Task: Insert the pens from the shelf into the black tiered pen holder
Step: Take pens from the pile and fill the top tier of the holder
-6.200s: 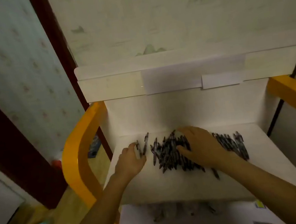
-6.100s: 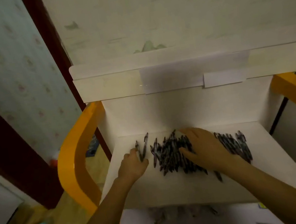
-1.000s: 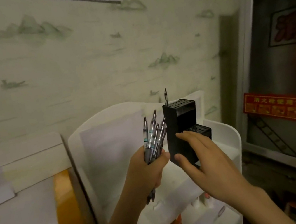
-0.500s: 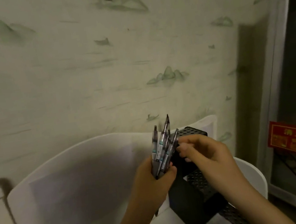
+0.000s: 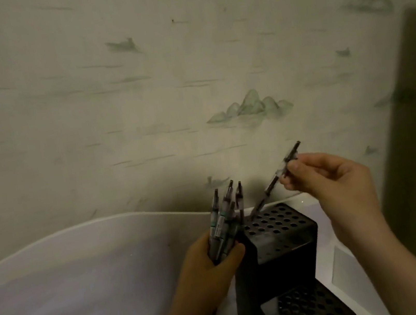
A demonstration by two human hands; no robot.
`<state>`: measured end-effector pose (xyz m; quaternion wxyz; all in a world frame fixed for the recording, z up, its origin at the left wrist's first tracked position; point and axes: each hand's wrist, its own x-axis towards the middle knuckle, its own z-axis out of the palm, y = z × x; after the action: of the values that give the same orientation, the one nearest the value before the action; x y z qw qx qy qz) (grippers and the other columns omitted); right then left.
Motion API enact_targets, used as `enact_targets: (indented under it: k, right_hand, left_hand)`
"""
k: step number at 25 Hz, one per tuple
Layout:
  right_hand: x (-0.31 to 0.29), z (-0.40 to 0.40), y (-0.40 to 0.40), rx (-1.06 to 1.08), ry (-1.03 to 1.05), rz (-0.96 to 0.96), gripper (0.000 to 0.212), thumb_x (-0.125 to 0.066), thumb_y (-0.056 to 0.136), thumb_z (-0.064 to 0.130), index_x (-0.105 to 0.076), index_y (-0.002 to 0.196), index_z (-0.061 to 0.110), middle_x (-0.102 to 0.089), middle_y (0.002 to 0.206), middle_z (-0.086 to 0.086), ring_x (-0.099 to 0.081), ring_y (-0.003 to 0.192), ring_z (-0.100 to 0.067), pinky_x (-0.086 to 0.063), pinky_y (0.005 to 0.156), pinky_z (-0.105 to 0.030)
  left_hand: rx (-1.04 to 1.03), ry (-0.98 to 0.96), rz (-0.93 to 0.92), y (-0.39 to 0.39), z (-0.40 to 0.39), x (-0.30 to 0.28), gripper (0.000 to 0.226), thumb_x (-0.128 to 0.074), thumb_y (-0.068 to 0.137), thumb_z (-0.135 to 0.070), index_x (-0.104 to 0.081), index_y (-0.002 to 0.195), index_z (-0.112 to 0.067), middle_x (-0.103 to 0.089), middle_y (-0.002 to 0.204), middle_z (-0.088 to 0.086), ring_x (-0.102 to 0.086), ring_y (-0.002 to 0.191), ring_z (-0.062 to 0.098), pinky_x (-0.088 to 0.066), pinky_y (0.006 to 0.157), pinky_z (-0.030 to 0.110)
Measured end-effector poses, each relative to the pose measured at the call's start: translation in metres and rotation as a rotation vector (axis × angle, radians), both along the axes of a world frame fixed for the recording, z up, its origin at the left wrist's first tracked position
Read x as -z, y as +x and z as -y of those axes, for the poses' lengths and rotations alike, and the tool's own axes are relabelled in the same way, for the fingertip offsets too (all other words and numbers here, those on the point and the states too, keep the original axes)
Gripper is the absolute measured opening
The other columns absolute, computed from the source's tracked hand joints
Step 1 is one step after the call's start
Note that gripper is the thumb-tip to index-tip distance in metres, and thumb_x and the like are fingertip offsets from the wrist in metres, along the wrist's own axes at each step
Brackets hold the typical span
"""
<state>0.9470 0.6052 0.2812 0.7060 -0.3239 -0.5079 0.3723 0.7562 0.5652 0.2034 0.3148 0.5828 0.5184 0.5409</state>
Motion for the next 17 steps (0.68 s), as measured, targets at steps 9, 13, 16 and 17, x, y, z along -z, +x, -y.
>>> enact_targets:
  k: [9,13,16,17]
  right_hand:
    - [0.022,-0.074,-0.014,0.142,0.183,0.441,0.008,-0.074,0.082,0.014,-0.074,0.09,0.017,-0.074,0.075,0.006,-0.072,0.069,-0.008,-0.061,0.072,-0.031]
    - [0.028,-0.085,-0.017,0.147,0.219,0.579,0.008,-0.075,0.081,0.018,-0.073,0.087,0.022,-0.072,0.073,0.013,-0.07,0.067,-0.003,-0.059,0.07,-0.024]
    - [0.038,-0.092,-0.019,0.126,0.149,0.726,0.005,-0.076,0.08,0.02,-0.075,0.085,0.022,-0.069,0.069,0.016,-0.066,0.065,0.004,-0.052,0.065,-0.009]
    - [0.043,-0.092,-0.019,0.12,0.125,0.768,0.004,-0.076,0.08,0.021,-0.075,0.084,0.022,-0.068,0.068,0.018,-0.064,0.065,0.007,-0.049,0.062,-0.005]
  left_hand:
    - [-0.151,-0.06,0.098,0.009,-0.038,-0.001,0.011,-0.07,0.085,-0.025,-0.063,0.094,-0.026,-0.055,0.051,-0.013,-0.049,0.047,0.001,-0.039,0.05,0.018]
    - [-0.173,-0.039,0.088,0.006,-0.041,0.001,0.008,-0.07,0.086,-0.023,-0.064,0.092,-0.024,-0.054,0.047,-0.013,-0.048,0.043,0.0,-0.038,0.049,0.017]
    - [-0.168,-0.021,0.093,0.004,-0.041,0.001,0.006,-0.069,0.086,-0.02,-0.064,0.085,-0.021,-0.051,0.043,-0.012,-0.044,0.041,0.003,-0.038,0.047,0.021]
    - [-0.167,-0.018,0.09,0.004,-0.04,0.001,0.007,-0.07,0.086,-0.019,-0.063,0.084,-0.02,-0.05,0.043,-0.011,-0.044,0.041,0.005,-0.038,0.047,0.022]
